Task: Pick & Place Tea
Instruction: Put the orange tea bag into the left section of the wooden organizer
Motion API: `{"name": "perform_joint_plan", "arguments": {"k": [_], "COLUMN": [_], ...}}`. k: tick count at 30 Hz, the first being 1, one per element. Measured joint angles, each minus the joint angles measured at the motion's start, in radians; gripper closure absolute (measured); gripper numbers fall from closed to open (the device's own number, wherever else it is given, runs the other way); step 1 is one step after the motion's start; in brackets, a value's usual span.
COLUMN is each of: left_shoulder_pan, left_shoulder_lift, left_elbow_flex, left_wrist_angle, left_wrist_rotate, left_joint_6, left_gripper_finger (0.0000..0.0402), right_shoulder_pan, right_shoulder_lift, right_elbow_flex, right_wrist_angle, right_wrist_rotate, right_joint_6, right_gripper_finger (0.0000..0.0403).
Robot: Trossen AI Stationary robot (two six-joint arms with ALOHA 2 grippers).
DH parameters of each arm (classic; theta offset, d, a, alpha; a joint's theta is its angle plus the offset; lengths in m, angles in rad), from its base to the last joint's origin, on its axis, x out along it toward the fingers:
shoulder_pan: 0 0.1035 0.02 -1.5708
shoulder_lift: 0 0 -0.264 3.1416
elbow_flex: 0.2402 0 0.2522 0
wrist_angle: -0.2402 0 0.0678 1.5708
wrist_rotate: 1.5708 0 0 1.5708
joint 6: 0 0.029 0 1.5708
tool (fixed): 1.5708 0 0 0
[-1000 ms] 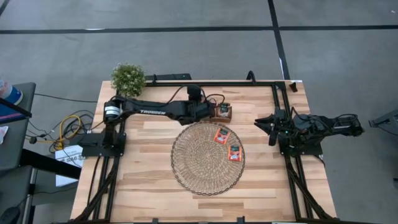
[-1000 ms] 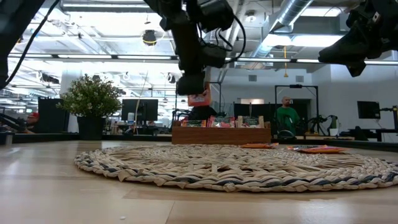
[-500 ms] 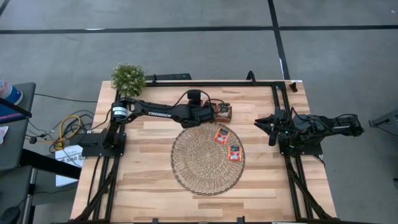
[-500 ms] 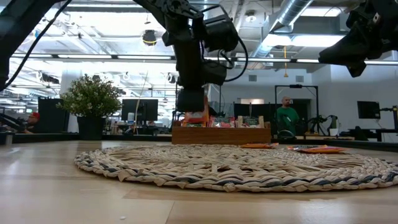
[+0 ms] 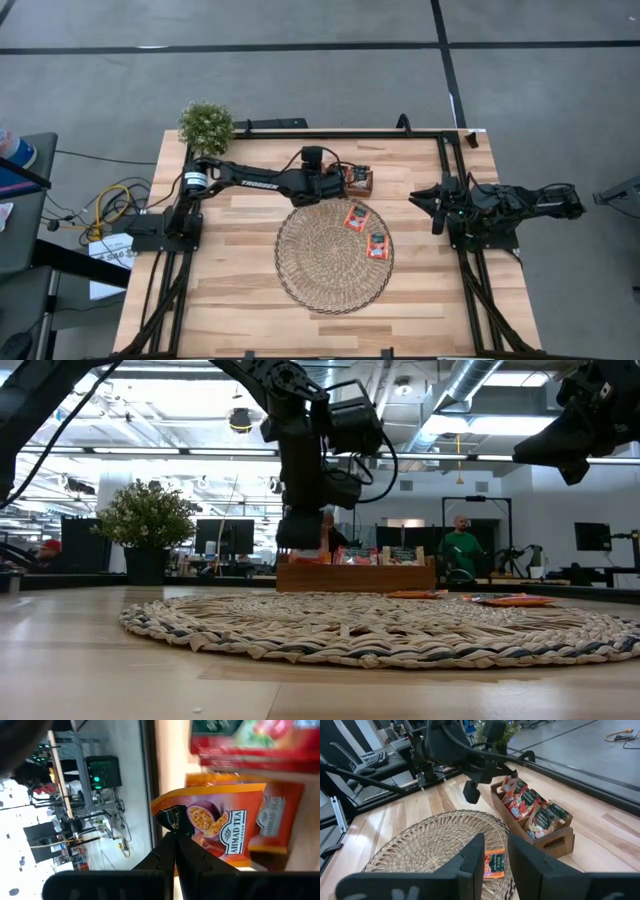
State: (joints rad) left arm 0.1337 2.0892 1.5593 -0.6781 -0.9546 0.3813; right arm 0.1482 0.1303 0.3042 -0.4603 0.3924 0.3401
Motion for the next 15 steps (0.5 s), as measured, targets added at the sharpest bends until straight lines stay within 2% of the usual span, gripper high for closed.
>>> {"name": "perform_joint_plan", "arguments": {"k": [15], "left_shoulder_pan": [0.0], "left_shoulder_lift": [0.008], "left_elbow_flex": [0.001], "left_wrist_angle": [0.022], "left_wrist_rotate": [0.027], "left_joint_6": [0.013], "left_gripper_finger": [0.0401], "right_shoulder_pan": [0.0], "right_shoulder_lift": [0.0], "right_elbow_flex": [0.0], "right_wrist_angle": [0.0], "right_wrist_rotate": [0.0], "right_joint_6": [0.0], "right_gripper_finger": [0.0326]}}
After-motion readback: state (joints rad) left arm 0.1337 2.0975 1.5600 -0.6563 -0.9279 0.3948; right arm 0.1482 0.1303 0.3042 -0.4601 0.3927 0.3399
